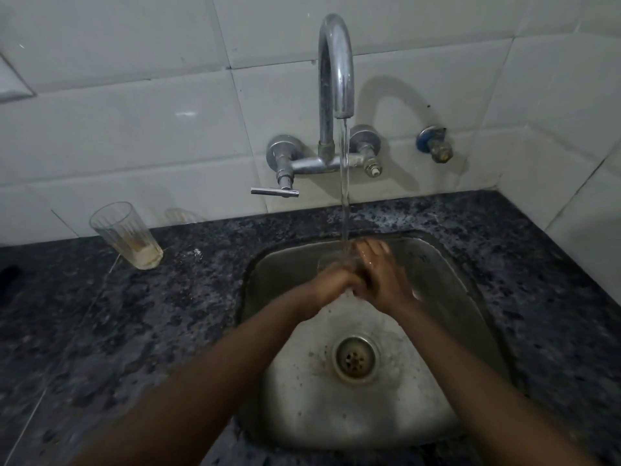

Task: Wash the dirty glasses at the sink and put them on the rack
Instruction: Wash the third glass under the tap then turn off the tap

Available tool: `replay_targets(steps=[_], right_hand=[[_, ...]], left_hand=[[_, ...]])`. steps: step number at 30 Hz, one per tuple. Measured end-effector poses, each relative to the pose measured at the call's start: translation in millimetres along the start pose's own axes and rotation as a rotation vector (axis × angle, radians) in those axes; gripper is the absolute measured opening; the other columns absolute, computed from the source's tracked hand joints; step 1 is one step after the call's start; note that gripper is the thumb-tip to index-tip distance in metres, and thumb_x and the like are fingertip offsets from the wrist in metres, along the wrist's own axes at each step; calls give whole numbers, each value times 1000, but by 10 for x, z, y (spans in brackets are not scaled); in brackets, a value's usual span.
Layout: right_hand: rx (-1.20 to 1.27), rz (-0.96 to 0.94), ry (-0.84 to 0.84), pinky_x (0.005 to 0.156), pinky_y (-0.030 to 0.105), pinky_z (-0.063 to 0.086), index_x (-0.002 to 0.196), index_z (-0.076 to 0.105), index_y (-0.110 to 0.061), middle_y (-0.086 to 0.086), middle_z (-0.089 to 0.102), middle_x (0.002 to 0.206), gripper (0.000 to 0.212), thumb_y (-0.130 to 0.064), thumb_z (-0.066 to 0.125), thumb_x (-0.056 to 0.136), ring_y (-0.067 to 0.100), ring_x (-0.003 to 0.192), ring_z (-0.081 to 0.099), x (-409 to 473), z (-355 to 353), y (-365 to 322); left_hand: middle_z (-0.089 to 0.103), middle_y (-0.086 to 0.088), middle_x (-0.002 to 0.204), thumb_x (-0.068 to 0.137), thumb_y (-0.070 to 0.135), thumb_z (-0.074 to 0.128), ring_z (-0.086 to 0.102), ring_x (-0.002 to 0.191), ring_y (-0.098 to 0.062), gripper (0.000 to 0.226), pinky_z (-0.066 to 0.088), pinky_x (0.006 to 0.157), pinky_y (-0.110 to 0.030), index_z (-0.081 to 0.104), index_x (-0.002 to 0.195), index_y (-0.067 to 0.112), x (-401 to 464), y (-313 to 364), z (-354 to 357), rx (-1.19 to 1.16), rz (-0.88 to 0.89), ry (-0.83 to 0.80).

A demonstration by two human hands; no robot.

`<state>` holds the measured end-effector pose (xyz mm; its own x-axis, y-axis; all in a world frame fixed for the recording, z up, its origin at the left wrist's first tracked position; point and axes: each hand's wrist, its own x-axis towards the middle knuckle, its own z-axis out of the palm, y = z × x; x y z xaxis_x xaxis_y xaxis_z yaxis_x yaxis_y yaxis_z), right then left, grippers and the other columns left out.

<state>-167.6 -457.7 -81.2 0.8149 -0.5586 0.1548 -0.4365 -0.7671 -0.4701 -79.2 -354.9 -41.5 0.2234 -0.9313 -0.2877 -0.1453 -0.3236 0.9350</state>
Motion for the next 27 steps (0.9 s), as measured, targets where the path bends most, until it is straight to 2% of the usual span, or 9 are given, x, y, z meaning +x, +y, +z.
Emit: replay_targets(steps=[3,5,9,11,14,18,20,22,27], right_hand=[[-48,33,41,77,43,51,121,48,-17,3,39,136,61,-11,73,66,28,124,33,-7,22,-6],[-53,12,112,80,41,50,117,52,-15,4,43,132,57,-6,72,64,28,119,37,-16,13,-35],[-128,-3,341,76,43,52,112,57,-14,8,57,119,54,-1,70,61,33,107,48,-5,22,-100],[-121,58,322,79,47,50,115,54,-17,5,61,115,54,-11,72,64,32,107,50,18,-42,-131],[136,136,-13,82,34,49,125,46,-23,0,63,107,70,-23,80,63,24,101,59,97,-225,-122],[1002,233,-559,72,36,54,110,57,-12,13,68,99,54,-11,80,61,26,81,67,38,-348,-1],[1168,330,-615,66,41,53,102,59,-6,18,67,89,43,-12,76,63,30,71,66,-43,-305,-32],[1006,362,-446,65,43,54,105,58,-5,13,64,86,44,-6,77,65,27,72,65,-105,-223,-148],[-411,133,-4,71,35,50,120,39,-9,14,59,108,59,-19,71,72,31,90,63,-362,35,-575]], left_hand=[[70,-16,82,94,31,34,64,82,-27,37,52,79,-37,62,88,7,118,188,-69,-691,-189,149],[69,-11,60,98,35,23,63,66,-23,47,53,62,-33,58,82,8,223,245,-69,-832,-300,242],[68,-17,90,97,19,38,66,73,-24,26,58,62,-33,58,103,2,411,220,85,-479,-205,508],[71,-19,92,96,27,41,68,80,-30,29,58,74,-39,60,84,8,432,171,80,-175,-87,592],[68,-14,73,96,33,42,65,67,-26,40,54,70,-34,63,72,9,361,177,-82,180,94,550],[58,1,38,96,32,44,56,37,-11,49,48,42,-20,58,57,5,213,95,-170,-51,176,429],[53,2,33,97,31,42,50,32,-7,51,42,37,-17,55,53,7,201,44,-140,-94,165,455],[52,4,35,97,30,43,49,33,-5,49,42,40,-20,53,53,11,242,-4,-141,-14,140,479],[63,-13,66,94,16,43,63,63,-25,33,53,71,-38,62,69,6,321,27,-119,253,-150,453]])
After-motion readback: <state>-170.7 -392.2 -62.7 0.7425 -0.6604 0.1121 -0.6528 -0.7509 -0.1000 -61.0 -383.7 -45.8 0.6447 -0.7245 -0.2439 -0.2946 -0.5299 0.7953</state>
